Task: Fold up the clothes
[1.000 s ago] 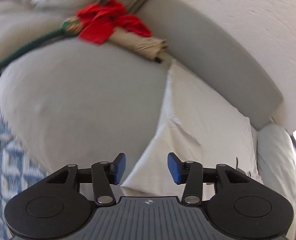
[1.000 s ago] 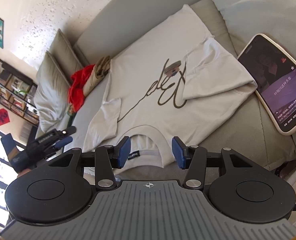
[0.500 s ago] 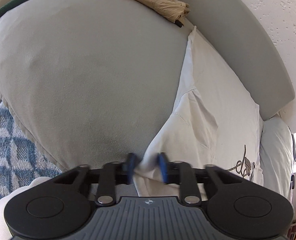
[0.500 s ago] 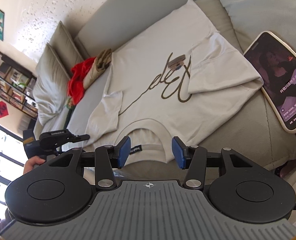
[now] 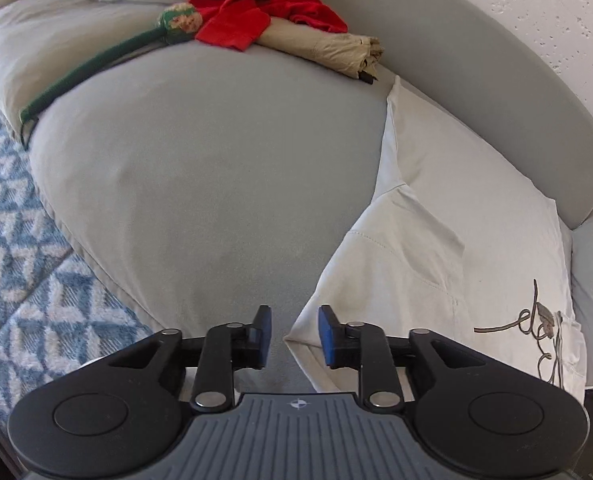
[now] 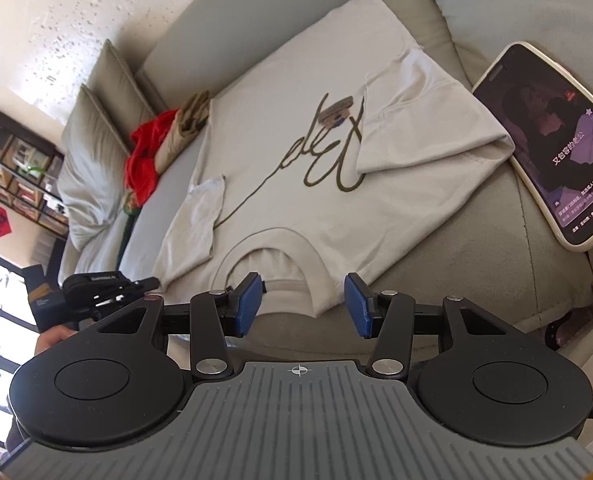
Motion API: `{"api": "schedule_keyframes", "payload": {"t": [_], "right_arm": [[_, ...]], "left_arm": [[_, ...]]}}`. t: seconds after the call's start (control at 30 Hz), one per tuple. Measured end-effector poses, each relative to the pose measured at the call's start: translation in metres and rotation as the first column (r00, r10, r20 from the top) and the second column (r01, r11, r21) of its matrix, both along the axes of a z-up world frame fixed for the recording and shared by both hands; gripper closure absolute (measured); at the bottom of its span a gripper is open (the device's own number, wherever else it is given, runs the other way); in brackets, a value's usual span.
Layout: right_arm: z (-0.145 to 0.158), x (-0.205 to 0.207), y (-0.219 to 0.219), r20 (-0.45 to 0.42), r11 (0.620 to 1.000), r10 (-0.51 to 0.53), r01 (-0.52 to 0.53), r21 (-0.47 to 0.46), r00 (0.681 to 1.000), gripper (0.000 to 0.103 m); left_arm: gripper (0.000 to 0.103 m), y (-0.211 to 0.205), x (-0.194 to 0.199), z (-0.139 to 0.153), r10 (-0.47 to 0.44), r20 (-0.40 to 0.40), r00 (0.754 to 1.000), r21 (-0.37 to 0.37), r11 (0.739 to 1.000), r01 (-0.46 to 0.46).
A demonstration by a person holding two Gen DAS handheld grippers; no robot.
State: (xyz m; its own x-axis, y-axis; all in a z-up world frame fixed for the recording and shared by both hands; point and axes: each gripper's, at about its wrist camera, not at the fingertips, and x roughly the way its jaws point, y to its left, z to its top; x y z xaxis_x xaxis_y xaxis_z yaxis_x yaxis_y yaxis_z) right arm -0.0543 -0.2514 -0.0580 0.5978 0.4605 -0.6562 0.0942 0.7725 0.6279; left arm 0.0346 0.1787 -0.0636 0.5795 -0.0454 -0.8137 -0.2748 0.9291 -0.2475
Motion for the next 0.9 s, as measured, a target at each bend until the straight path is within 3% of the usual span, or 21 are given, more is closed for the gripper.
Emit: {"api": "schedule_keyframes", "payload": {"t": [0.03, 0.17, 0.27, 0.33, 0.4, 0.5, 0.53, 0.6, 0.7, 0.77, 0.83, 0.9], "right_arm": [[0.0, -0.001, -0.002, 0.003, 1.0, -0.008, 0.008, -0.002, 1.0, 0.051], [0.0, 0.001, -0.007, 0.006, 0.999, -0.033, 0.033, -0.015, 0.999, 0.051], [-0.001, 0.008, 0.001, 0.005, 0.997, -0.032, 0.033, -0.075, 0.999, 0.051], [-0.001, 0.012, 0.008, 0.012, 0.991, -0.028, 0.029, -0.132, 1.0, 0.051], [0.002, 0.018, 0.021, 0.051, 0.967, 0.01, 0.003, -0.256, 0.999, 0.056], [0.003, 0.027, 0.042, 0.114, 0.898, 0.088, -0.029, -0.438, 0.99, 0.063], [0.001, 0.029, 0.049, 0.129, 0.871, 0.108, -0.032, -0.491, 0.986, 0.063], [-0.009, 0.035, 0.061, 0.098, 0.822, 0.142, -0.062, -0.566, 0.985, 0.06], [-0.02, 0.026, 0.066, 0.085, 0.815, 0.139, -0.065, -0.576, 0.987, 0.057], [-0.02, 0.019, 0.067, 0.071, 0.804, 0.163, -0.091, -0.587, 0.984, 0.057], [-0.016, 0.014, 0.063, 0.038, 0.819, 0.162, -0.113, -0.562, 0.986, 0.056], [-0.013, 0.009, 0.058, -0.009, 0.841, 0.144, -0.127, -0.526, 0.99, 0.054]], "left_arm": [[0.067, -0.005, -0.008, 0.007, 0.002, 0.029, 1.0, 0.042, 0.999, -0.003], [0.067, -0.039, -0.037, 0.025, -0.063, 0.144, 0.988, 0.194, 0.98, 0.035], [0.069, -0.076, -0.045, 0.024, -0.229, 0.162, 0.96, 0.228, 0.955, 0.189], [0.07, -0.105, -0.044, 0.015, -0.35, 0.134, 0.927, 0.256, 0.916, 0.308], [0.07, -0.132, -0.046, 0.005, -0.446, 0.104, 0.889, 0.271, 0.873, 0.406], [0.069, -0.157, -0.052, -0.014, -0.526, 0.085, 0.846, 0.29, 0.826, 0.484], [0.069, -0.162, -0.052, -0.019, -0.532, 0.067, 0.844, 0.299, 0.818, 0.491], [0.069, -0.166, -0.053, -0.028, -0.528, 0.035, 0.848, 0.285, 0.819, 0.498], [0.069, -0.167, -0.058, -0.033, -0.551, 0.01, 0.834, 0.295, 0.799, 0.524], [0.068, -0.165, -0.058, -0.032, -0.546, -0.017, 0.837, 0.276, 0.802, 0.529], [0.072, -0.162, -0.058, -0.029, -0.533, -0.054, 0.845, 0.244, 0.813, 0.529], [0.071, -0.157, -0.063, -0.021, -0.538, -0.041, 0.842, 0.224, 0.816, 0.533]]}}
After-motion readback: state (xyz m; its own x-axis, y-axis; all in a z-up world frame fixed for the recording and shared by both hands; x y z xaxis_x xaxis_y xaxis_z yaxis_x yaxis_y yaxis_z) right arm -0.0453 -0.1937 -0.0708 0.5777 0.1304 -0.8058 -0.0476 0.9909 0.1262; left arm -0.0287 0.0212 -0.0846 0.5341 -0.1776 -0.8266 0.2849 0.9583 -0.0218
